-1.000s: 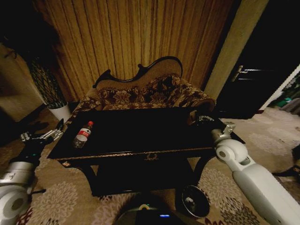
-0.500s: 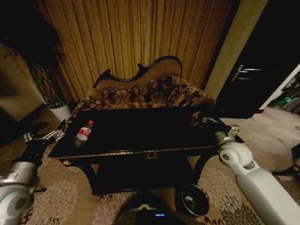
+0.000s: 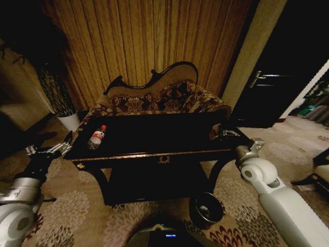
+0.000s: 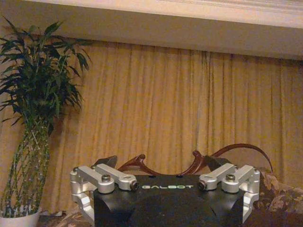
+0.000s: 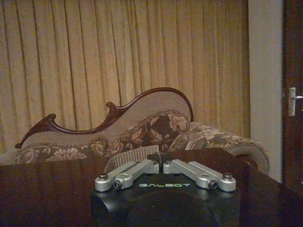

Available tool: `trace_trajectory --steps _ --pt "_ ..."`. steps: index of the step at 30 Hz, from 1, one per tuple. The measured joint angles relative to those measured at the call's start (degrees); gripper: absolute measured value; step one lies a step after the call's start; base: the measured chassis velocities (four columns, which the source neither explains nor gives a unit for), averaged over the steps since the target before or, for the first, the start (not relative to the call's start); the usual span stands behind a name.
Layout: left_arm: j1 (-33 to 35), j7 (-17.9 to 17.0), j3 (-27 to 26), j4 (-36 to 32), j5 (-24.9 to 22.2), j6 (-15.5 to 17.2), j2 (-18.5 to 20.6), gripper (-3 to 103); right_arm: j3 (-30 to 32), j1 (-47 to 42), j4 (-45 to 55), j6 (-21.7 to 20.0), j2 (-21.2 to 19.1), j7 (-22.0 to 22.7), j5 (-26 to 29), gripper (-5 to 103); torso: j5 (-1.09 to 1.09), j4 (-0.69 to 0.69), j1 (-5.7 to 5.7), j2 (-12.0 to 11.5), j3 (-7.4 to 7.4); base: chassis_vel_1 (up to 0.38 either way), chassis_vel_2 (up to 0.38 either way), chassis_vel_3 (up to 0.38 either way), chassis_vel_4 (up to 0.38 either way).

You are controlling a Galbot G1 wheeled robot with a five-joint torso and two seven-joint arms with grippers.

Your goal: Move to the front of the table and place the trash on the table into the trash bin.

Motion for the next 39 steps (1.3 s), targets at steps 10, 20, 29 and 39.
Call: trace_trajectory --steps 10,20,29,39 --pt "-0.1 0.0 0.0 -0.1 0.1 0.0 0.1 100 0.3 -0.8 -0.2 0.5 0.8 -0.8 -0.9 0 0.0 0.0 0.02 0.0 0.0 0.108 -0.103 -0.106 0.11" --pt "-0.1 0.0 -0.1 0.0 0.1 0.0 0.0 100 0.0 -1.9 -0.5 0.8 1.5 -1.0 -2.1 0 -0.01 0.0 0.01 0.0 0.0 0.131 -0.129 -0.126 0.125" --pt "-0.2 0.0 -0.2 0.1 -0.1 -0.1 -0.2 100 -3.9 -2.3 -7.6 2.3 6.2 -2.5 -6.7 0 -0.02 0.03 0.01 0.0 0.0 0.09 -0.094 -0.092 0.094" --pt "-0.2 0.1 -0.8 0.2 -0.5 -0.2 -0.3 100 -10.7 -0.4 -34.0 10.0 13.5 -8.1 -19.3 0 -0.01 0.0 0.03 0.0 0.02 0.005 -0.004 -0.002 0.005"
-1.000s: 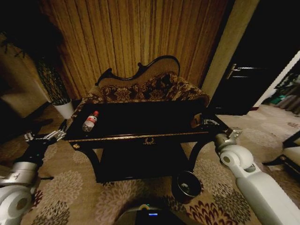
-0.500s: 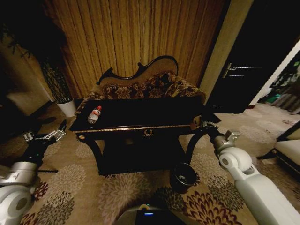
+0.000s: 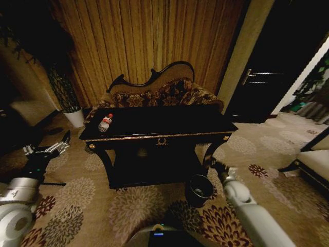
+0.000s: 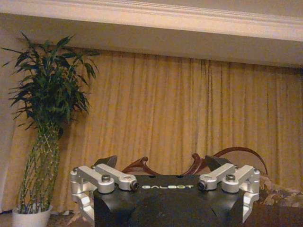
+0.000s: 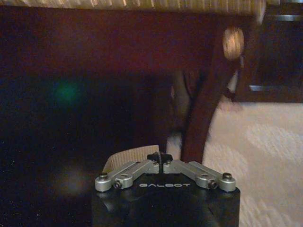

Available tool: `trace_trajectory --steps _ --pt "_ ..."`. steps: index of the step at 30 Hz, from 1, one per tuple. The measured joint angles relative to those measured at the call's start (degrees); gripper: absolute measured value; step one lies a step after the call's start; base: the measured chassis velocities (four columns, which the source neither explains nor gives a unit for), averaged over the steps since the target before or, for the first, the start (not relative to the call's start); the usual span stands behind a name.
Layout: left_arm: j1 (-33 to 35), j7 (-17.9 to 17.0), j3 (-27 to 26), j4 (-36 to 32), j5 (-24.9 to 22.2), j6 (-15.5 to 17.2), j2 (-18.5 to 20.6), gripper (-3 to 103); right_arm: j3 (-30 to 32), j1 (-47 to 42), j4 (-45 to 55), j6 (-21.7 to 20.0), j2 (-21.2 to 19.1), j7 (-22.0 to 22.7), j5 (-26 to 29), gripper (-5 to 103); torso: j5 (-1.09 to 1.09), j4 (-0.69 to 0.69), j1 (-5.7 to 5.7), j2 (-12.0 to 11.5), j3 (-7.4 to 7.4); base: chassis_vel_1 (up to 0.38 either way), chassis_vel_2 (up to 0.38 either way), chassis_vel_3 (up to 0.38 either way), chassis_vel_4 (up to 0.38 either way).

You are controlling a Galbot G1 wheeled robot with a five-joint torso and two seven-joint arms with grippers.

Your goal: Move to the front of the table and place the trash on the table into the trash bin.

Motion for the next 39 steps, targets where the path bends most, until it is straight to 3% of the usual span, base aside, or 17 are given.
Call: trace_trajectory --steps 14,23,26,27,28,29,33,34,36,37,39 --pt "-0.1 0.0 0.6 -0.4 0.3 0.0 -0.6 100 -4.3 10.4 -24.5 6.9 5.7 -0.1 -5.5 0 0.0 0.02 -0.01 0.0 -0.01 0.0 0.0 0.0 0.0" --pt "0.1 0.1 0.3 -0.9 0.5 0.0 -0.6 100 -4.7 11.1 -26.4 8.2 7.1 0.0 -6.0 -3 0.0 0.0 -0.01 0.0 -0.01 0.0 0.0 0.0 0.0" --pt "0.1 0.1 0.1 -1.0 0.5 0.0 -0.5 100 -4.6 10.7 -26.4 8.3 7.0 0.0 -6.2 1 0.01 -0.01 -0.01 0.0 -0.01 0.0 0.0 0.0 0.0" --pt "0.1 0.1 0.1 -1.0 0.5 0.0 -0.5 100 -4.5 10.6 -26.3 8.5 6.9 0.0 -6.2 12 0.01 -0.01 -0.01 0.0 -0.01 0.0 0.0 0.0 0.0" --pt "0.1 0.1 0.3 -1.0 0.5 0.0 -0.6 100 -4.3 10.6 -26.1 8.6 6.7 0.0 -6.2 12 0.01 0.0 -0.01 0.0 -0.01 0.0 0.0 0.0 0.0" --pt "0.1 0.2 0.4 -1.0 0.5 0.0 -0.7 100 -4.2 10.6 -26.0 8.6 6.6 0.0 -6.1 22 0.01 0.0 -0.01 0.0 -0.01 0.0 0.0 0.0 0.0" --pt "0.2 0.2 0.6 -1.1 0.6 0.0 -0.8 100 -4.1 10.6 -25.8 8.8 6.0 0.1 -5.7 22 0.0 0.0 -0.02 0.0 -0.01 0.0 0.0 0.0 0.0" --pt "0.2 0.2 0.6 -1.1 0.6 0.0 -0.8 100 -4.0 10.6 -25.8 8.8 5.8 0.2 -5.7 39 0.0 0.0 -0.01 0.0 -0.01 0.0 0.0 0.0 0.0" --pt "0.2 0.2 0.6 -1.1 0.6 0.0 -0.8 100 -4.0 10.6 -25.7 8.8 5.7 0.2 -5.6 39 0.0 0.0 -0.02 0.0 -0.01 0.0 0.0 0.0 0.0" --pt "0.2 0.2 0.5 -1.1 0.6 0.0 -0.7 100 -4.0 10.6 -25.6 8.8 5.6 0.2 -5.5 50 0.01 0.0 -0.02 0.0 -0.01 0.0 0.0 0.0 0.0" --pt "0.2 0.2 0.5 -1.1 0.6 0.0 -0.7 100 -4.0 10.6 -25.6 8.8 5.5 0.2 -5.5 50 0.01 0.0 -0.02 0.0 -0.01 0.0 0.0 0.0 0.0"
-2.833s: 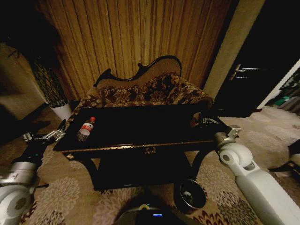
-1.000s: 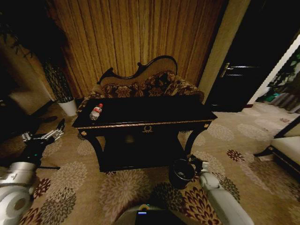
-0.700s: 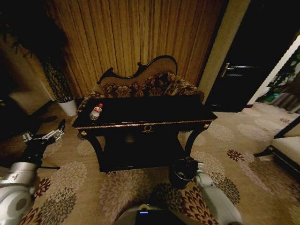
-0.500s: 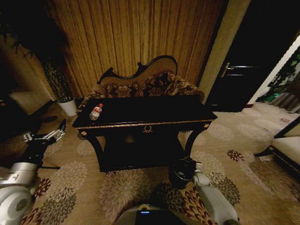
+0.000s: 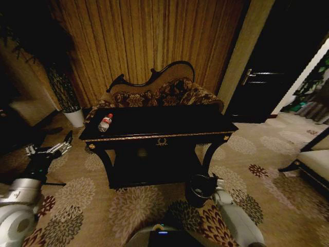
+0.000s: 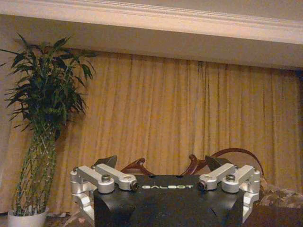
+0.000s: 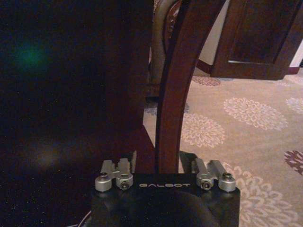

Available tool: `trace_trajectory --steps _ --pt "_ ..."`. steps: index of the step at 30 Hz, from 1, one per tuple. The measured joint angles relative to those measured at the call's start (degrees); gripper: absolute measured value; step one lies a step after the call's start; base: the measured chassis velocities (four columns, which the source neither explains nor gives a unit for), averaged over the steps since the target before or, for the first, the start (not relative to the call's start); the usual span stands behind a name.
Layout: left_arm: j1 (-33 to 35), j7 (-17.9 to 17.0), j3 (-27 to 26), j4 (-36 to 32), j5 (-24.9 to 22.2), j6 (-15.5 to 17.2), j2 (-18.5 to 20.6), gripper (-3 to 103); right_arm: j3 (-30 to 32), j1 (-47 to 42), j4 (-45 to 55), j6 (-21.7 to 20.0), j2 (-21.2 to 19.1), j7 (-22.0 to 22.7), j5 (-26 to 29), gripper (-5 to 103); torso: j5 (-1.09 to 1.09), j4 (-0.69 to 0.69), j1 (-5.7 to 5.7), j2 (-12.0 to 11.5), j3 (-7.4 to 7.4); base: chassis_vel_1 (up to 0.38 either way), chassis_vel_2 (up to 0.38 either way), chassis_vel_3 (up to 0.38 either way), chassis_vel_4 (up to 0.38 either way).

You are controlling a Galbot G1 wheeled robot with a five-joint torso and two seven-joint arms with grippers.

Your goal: Move to the front of the table and place the trash on the table into the trash bin.

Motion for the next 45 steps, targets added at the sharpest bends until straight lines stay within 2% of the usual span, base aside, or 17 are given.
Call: trace_trajectory --steps 1,4,5,7,8,9,10,12,13,32,36,38,39,40,41,43,45 --pt "0.1 0.0 0.0 0.0 0.0 0.0 0.0 100 0.0 -0.2 0.2 0.0 0.0 0.0 0.1 61 0.0 0.01 0.0 0.0 0.0 0.0 0.0 0.0 0.0" --pt "0.1 0.1 0.0 0.0 0.0 0.0 0.0 100 0.0 -0.4 0.3 0.0 0.0 0.0 0.1 61 0.0 0.0 0.0 0.0 0.0 0.0 0.0 0.0 0.0" --pt "0.2 0.2 -0.1 0.0 0.0 -0.1 0.0 100 0.0 -0.5 0.5 0.0 0.0 0.0 0.1 79 0.0 0.0 0.0 0.0 0.0 0.0 0.0 0.0 0.0" --pt "0.2 0.2 -0.1 0.1 0.0 -0.1 0.0 100 0.0 -0.6 0.5 0.0 0.0 0.0 0.1 79 0.0 0.0 0.0 0.0 0.0 0.0 0.0 0.0 0.0" --pt "0.2 0.2 -0.1 0.0 0.0 -0.1 0.0 100 0.0 -0.6 0.6 0.0 0.0 0.0 0.1 84 0.0 0.0 0.0 0.0 0.0 0.0 0.0 0.0 0.0" --pt "0.2 0.2 -0.2 0.1 0.0 -0.1 0.0 100 0.0 -0.6 0.7 0.0 0.0 0.0 0.1 84 0.0 0.0 0.0 0.0 0.0 0.0 0.0 0.0 0.0" --pt "0.2 0.2 -0.2 0.1 0.0 -0.2 0.0 100 0.0 -0.6 0.8 0.0 0.0 0.0 0.1 94 0.0 0.0 0.0 0.0 0.0 0.0 0.0 0.0 0.0" --pt "0.2 0.2 -0.2 0.1 0.0 -0.2 0.0 100 0.0 -0.6 0.9 0.0 0.0 0.0 0.1 94 0.0 0.0 0.0 0.0 0.0 0.0 0.0 0.0 0.0" --pt "0.3 0.2 -0.2 0.2 0.0 -0.2 0.0 100 0.0 -0.6 1.1 -0.1 0.0 0.0 0.1 99 0.0 0.0 0.0 0.0 0.0 0.0 0.0 0.0 0.0" --pt "0.2 0.5 0.0 0.6 0.0 -0.4 0.0 100 0.1 -0.6 1.3 -0.9 -0.3 0.0 -0.1 100 0.01 0.0 0.0 0.0 0.0 0.0 0.0 0.0 0.0" --pt "0.3 0.5 -0.3 0.5 0.0 -0.4 0.3 100 2.1 -2.6 8.9 -3.2 -0.7 0.0 3.2 100 0.02 0.0 0.0 0.0 0.01 0.0 0.0 0.0 0.0" --pt "0.2 0.5 -0.6 0.5 -0.1 -0.4 0.7 100 5.4 -6.5 25.5 -8.6 -2.7 -0.2 8.5 100 -0.02 0.01 0.0 0.0 0.0 0.0 0.0 0.0 0.0" --pt "0.1 0.5 -0.5 0.5 -0.1 -0.4 0.7 100 6.2 -7.7 30.7 -9.5 -3.3 -0.5 8.8 100 -0.03 0.0 0.0 0.0 0.0 0.0 0.0 0.0 0.0" --pt "0.1 0.5 -0.5 0.5 -0.1 -0.4 0.7 100 6.2 -7.7 30.7 -9.5 -3.3 -0.5 8.8 100 -0.03 0.0 0.0 0.0 0.0 0.0 0.0 0.0 0.0" --pt "0.0 0.5 -0.3 0.5 -0.1 -0.4 0.5 100 7.7 -9.7 38.3 -10.8 -3.9 -1.0 8.8 100 -0.03 0.01 0.0 0.0 0.0 0.0 0.0 0.0 0.0" --pt "0.0 0.5 -0.2 0.4 -0.1 -0.4 0.3 100 8.6 -10.6 42.4 -11.6 -4.0 -1.1 8.6 100 -0.02 0.0 0.0 0.0 0.0 0.0 0.0 0.0 0.0" --pt "0.1 0.5 -0.2 0.2 -0.1 -0.3 0.0 100 10.4 -12.3 51.7 -13.3 -4.3 -1.2 8.1 100 -0.02 0.0 0.0 0.0 0.0 0.0 0.0 0.0 0.0"
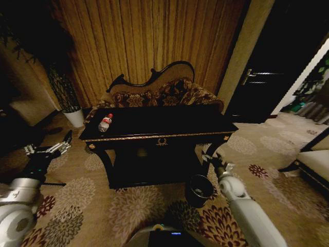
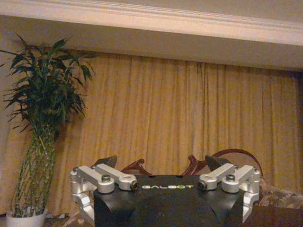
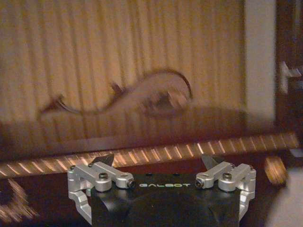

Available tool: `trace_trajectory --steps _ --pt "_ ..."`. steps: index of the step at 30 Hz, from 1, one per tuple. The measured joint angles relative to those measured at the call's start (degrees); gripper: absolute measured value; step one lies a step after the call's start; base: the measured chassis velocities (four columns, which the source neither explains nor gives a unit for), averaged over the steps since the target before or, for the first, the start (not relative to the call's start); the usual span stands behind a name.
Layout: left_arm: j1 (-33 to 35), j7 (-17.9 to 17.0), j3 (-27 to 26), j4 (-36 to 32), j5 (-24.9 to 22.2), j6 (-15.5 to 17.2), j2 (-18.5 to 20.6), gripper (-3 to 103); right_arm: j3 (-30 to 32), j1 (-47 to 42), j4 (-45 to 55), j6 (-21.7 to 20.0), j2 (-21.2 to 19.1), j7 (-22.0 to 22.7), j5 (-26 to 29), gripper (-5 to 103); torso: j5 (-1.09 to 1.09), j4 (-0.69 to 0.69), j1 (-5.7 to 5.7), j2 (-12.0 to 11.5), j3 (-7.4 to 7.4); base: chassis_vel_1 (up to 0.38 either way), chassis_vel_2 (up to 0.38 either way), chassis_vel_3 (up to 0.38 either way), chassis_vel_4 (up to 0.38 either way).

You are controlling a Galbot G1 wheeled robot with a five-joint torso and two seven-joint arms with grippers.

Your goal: Move to the front of the table and place the trash on the table into the trash bin.

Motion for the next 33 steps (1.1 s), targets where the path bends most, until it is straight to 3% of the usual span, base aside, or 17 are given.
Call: trace_trajectory --steps 7,14,24,33 --pt "0.4 0.0 -0.5 0.0 0.0 0.0 0.0 100 0.7 -1.7 11.1 -2.8 -0.6 -0.2 -0.9 100 0.01 0.0 0.0 0.0 0.0 0.0 0.0 0.0 0.0" --pt "0.5 0.0 -0.5 0.0 0.0 0.4 0.2 100 -0.8 -1.6 13.8 -3.7 -0.9 -0.2 -1.5 100 0.01 0.0 0.0 0.0 0.0 0.0 0.0 0.0 0.0" --pt "0.3 -3.0 -2.7 -1.2 0.5 8.3 1.1 100 -1.5 -1.5 13.2 -3.3 -1.7 -0.2 -2.1 100 0.02 0.0 -0.01 0.0 -0.01 -0.03 0.03 0.029 -0.025" --pt "0.2 -5.1 -2.7 -1.9 2.0 10.0 1.0 100 -1.5 -1.4 12.6 -3.2 -1.9 -0.2 -2.1 100 0.01 0.01 -0.01 0.0 0.0 -0.161 0.152 0.158 -0.135"
